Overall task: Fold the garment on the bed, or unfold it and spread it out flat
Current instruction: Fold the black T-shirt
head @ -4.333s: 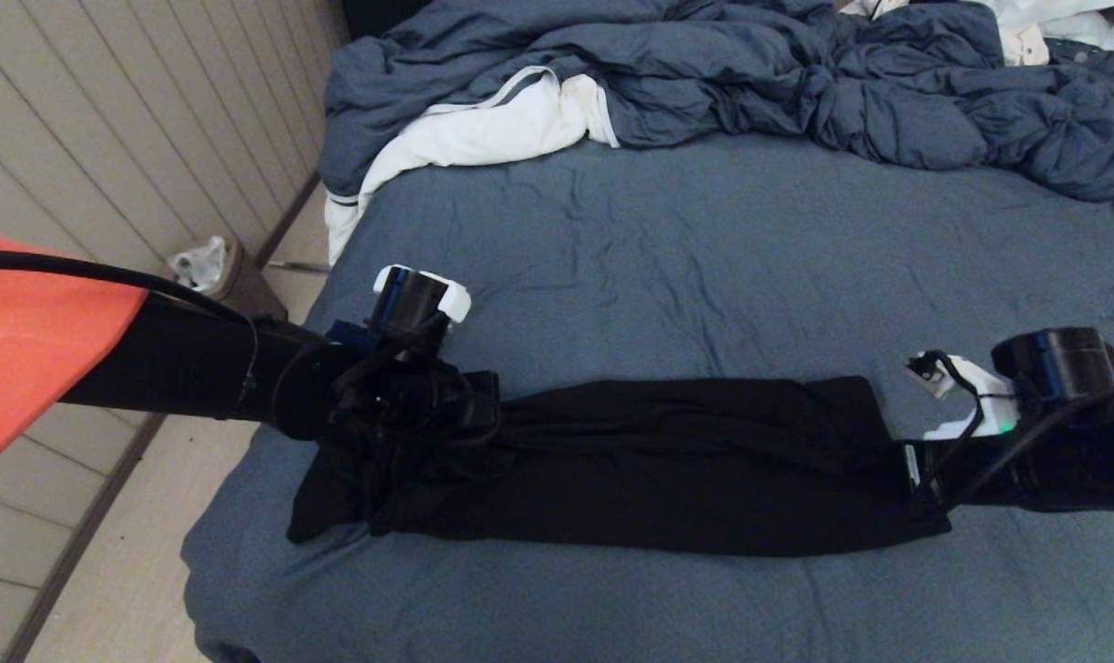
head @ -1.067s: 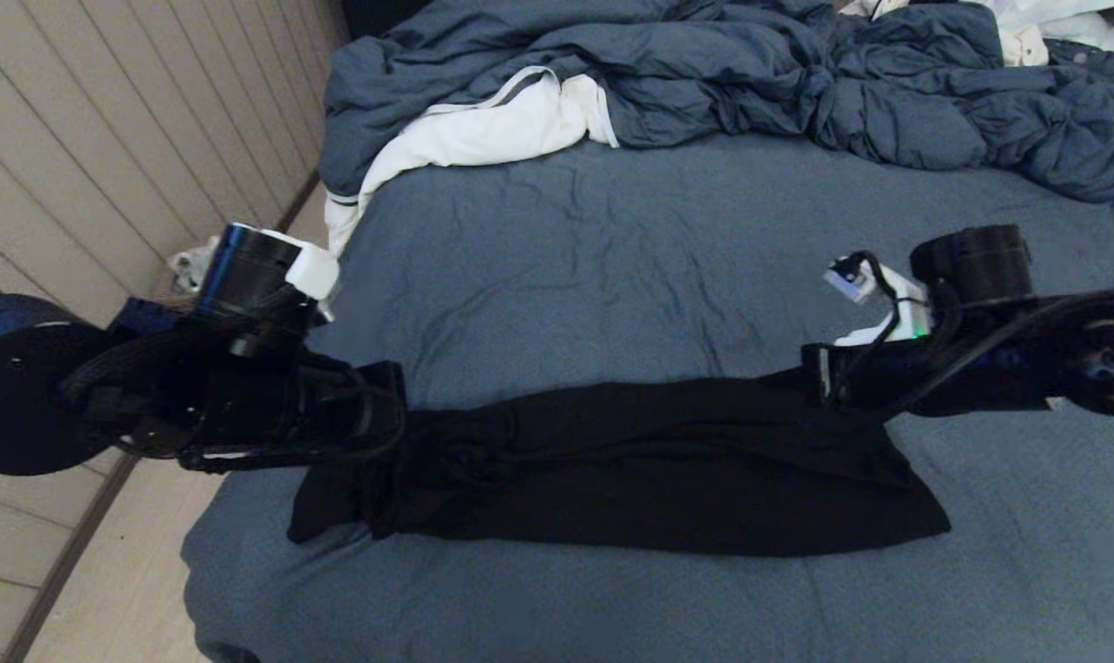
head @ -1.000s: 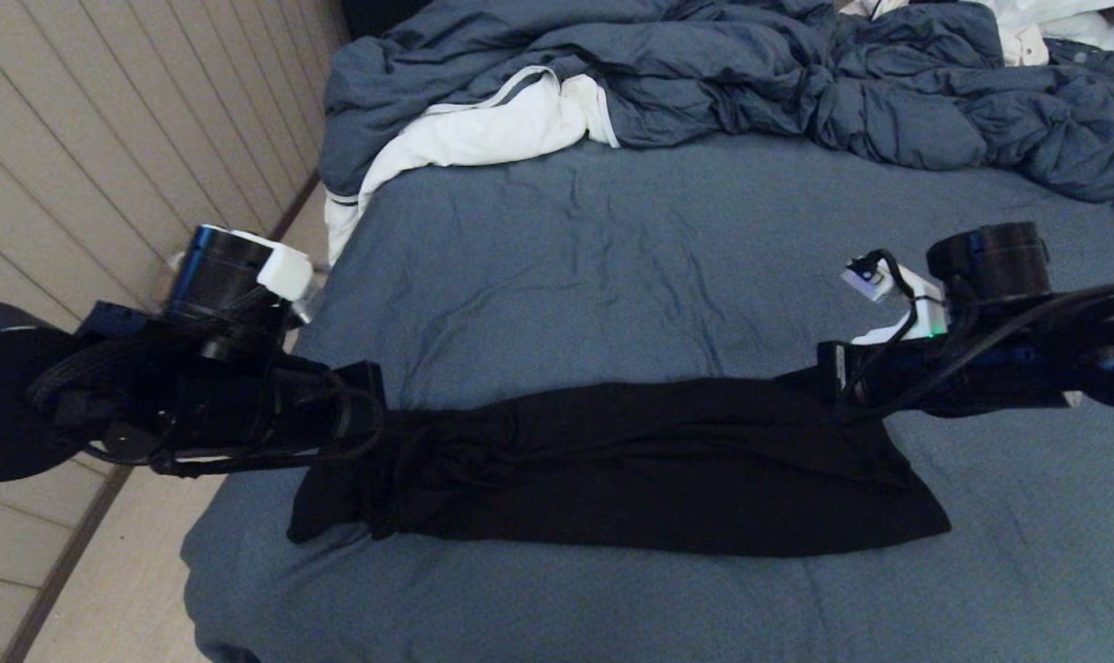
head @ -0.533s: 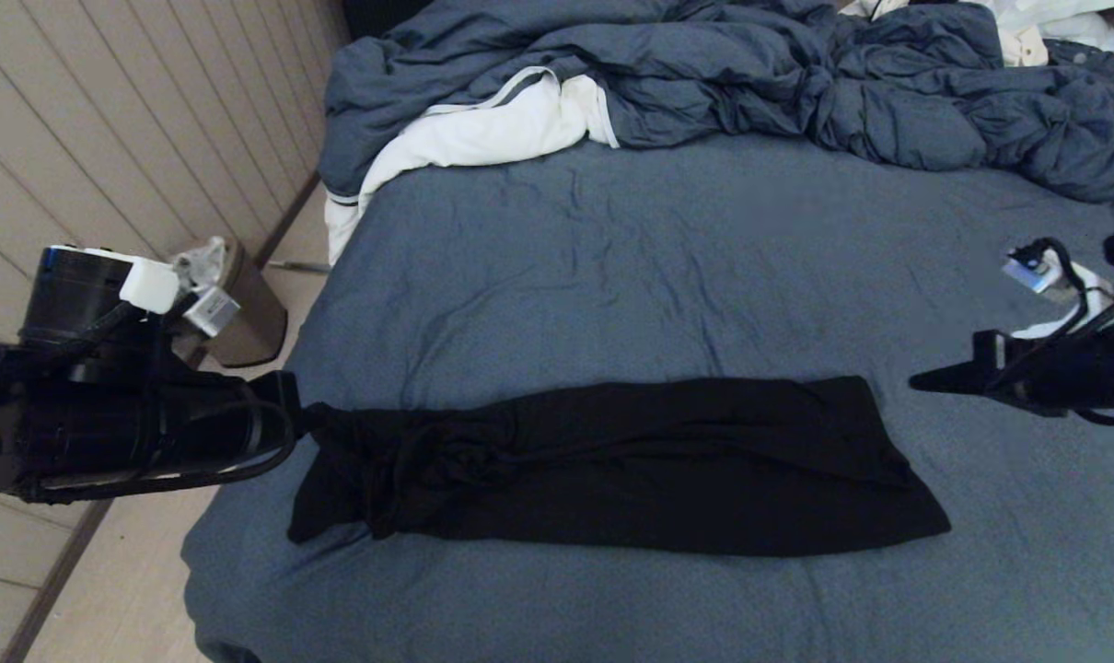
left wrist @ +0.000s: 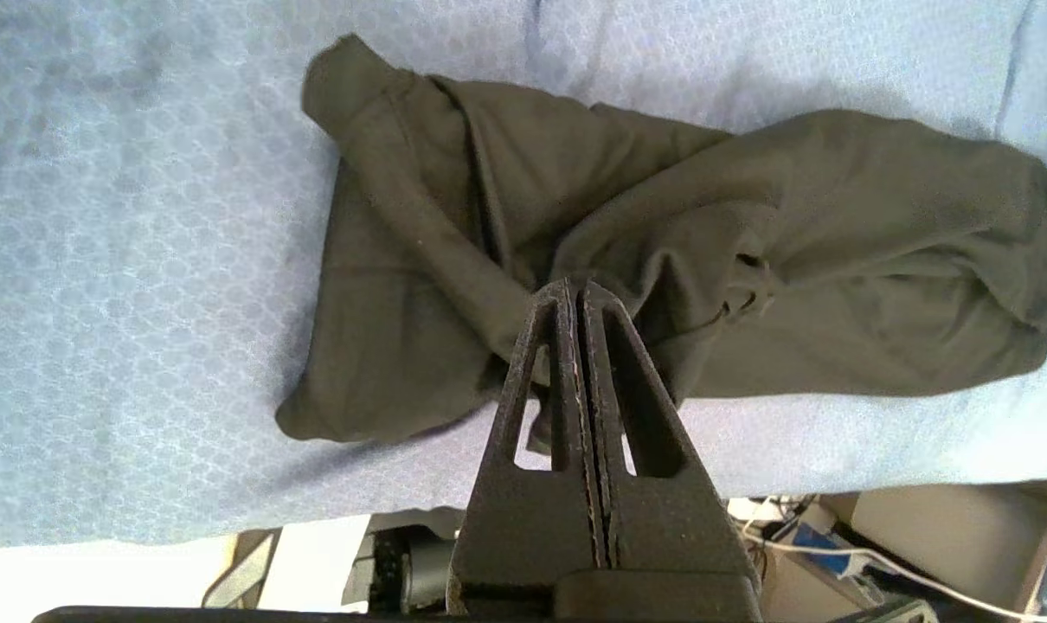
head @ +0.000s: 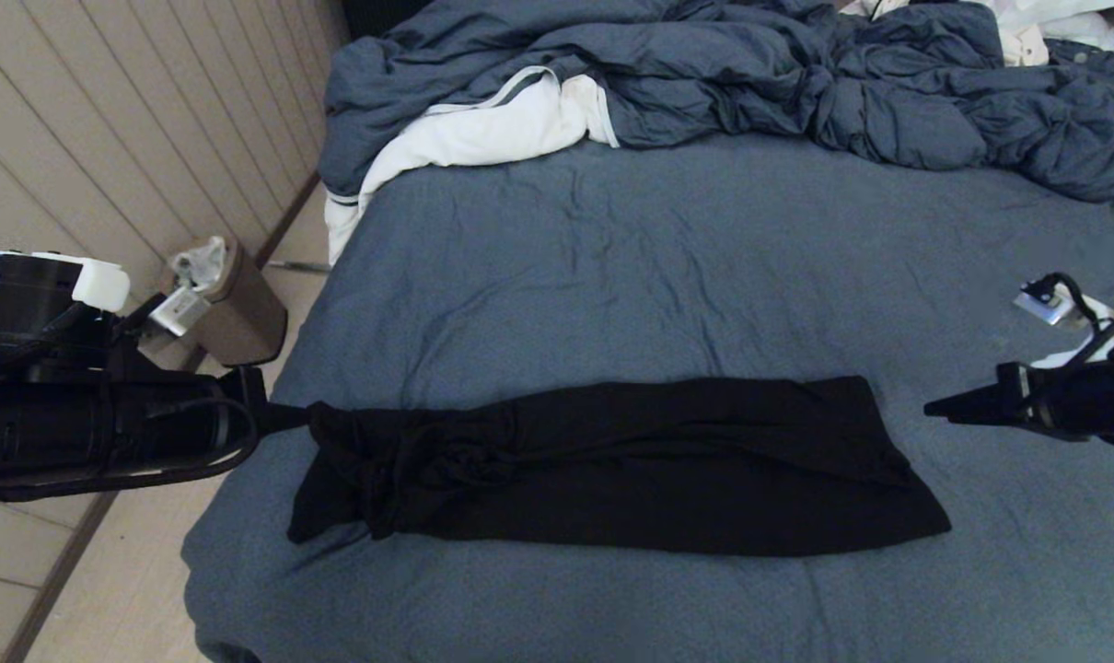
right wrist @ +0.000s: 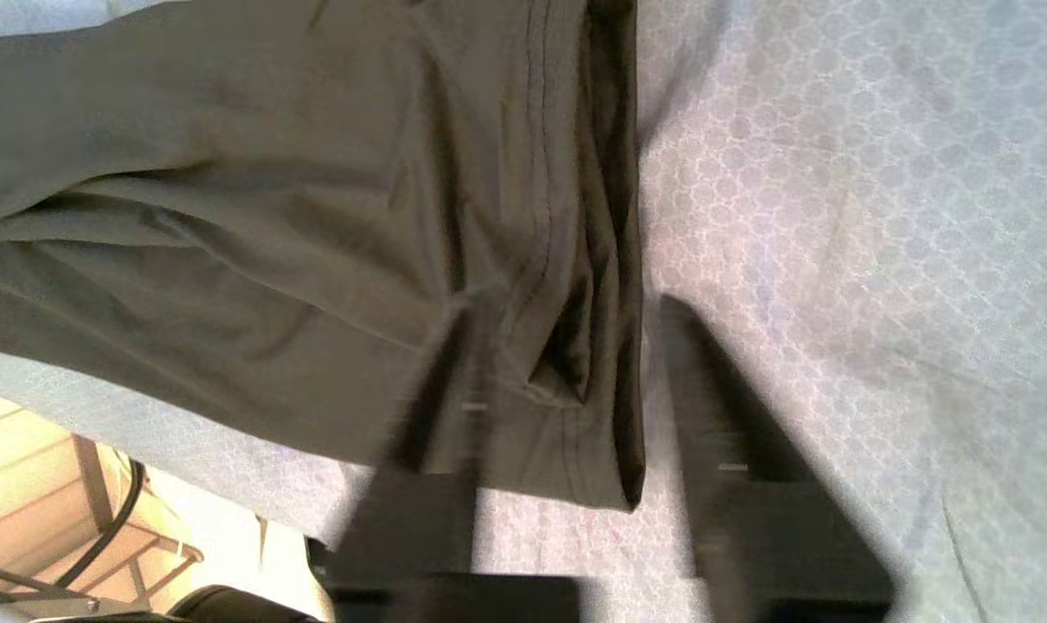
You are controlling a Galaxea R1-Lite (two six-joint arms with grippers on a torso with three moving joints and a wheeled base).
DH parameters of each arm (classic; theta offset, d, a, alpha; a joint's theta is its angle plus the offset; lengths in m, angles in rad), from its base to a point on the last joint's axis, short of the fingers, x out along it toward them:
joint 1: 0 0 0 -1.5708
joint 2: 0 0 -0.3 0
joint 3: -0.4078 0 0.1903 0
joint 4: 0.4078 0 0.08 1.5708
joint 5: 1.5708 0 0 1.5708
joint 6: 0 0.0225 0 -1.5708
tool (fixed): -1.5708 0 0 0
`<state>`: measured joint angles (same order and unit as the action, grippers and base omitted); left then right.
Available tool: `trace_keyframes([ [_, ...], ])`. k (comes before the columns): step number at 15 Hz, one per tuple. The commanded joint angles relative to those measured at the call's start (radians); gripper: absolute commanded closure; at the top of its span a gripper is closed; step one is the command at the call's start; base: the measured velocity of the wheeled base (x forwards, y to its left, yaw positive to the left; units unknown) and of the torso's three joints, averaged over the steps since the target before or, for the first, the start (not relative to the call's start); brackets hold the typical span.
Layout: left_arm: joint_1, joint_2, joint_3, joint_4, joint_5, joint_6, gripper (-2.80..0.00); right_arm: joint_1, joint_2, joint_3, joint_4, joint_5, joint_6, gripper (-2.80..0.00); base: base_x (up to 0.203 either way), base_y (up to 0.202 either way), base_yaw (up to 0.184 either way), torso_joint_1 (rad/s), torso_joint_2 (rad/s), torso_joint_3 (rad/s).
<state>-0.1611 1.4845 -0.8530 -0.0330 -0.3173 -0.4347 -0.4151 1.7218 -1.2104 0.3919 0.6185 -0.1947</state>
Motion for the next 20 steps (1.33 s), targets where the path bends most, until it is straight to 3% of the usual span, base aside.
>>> trace_keyframes([
  [1,0.002,0.002,0.002,-0.001,-0.002,-0.003,0.0,-0.002,0.012,-0.003,0.004,0.007,-0.001,-2.8,0.0,0.0,0.0,0.0,0.0,0.0],
  [6,0.003,0.011,0.0,-0.002,0.001,-0.006,0.0,0.01,0.085,0.017,0.0,0.019,-0.041,-2.8,0.0,0.0,0.0,0.0,0.0,0.0],
  [12,0.002,0.013,0.002,-0.002,0.001,-0.006,0.0,0.087,0.147,0.046,-0.005,0.023,-0.044,-2.8,0.0,0.0,0.0,0.0,0.0,0.0],
  [20,0.002,0.013,0.001,-0.002,-0.002,-0.01,0.0,0.107,0.211,0.058,-0.035,0.015,-0.046,-2.8,0.0,0.0,0.0,0.0,0.0,0.0],
])
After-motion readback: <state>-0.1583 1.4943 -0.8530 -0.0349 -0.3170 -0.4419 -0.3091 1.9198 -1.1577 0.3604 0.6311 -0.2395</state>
